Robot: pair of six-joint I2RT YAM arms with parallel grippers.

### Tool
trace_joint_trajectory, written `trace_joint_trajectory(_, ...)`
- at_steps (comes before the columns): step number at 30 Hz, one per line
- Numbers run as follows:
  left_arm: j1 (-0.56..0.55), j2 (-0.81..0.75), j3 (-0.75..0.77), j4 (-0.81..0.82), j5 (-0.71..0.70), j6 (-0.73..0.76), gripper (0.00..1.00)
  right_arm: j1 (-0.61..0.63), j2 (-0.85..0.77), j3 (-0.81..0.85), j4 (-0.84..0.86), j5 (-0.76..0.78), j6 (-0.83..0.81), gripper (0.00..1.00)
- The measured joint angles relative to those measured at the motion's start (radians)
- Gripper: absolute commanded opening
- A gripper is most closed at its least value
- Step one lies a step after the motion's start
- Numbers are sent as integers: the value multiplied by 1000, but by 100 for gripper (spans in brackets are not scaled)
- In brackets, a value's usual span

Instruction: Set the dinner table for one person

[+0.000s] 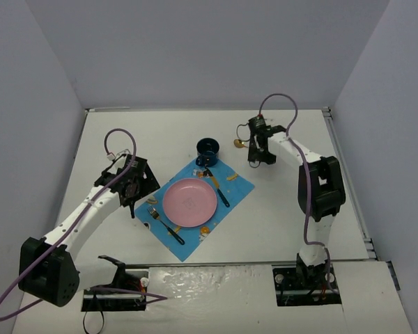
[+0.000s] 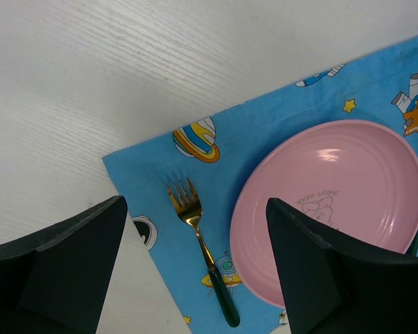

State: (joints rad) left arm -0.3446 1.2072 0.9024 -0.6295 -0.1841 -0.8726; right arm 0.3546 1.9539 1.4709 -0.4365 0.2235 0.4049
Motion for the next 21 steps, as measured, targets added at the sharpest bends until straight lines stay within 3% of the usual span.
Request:
trace_joint_trajectory(4,0,-8,0,5,0,0,78,-92,53,142,0,-3,-24,50)
trace_joint_trajectory(10,0,-1,0,15,1,2,78,-53,172,331,22,-21,-81,50)
trace_joint_trajectory(16,2,42,0,15,0,13,78,-97,288,404,17,-75,-63,47)
trace_joint_trajectory(21,4,60,0,15,0,25,78,-167,342,404,7,-10,-63,45)
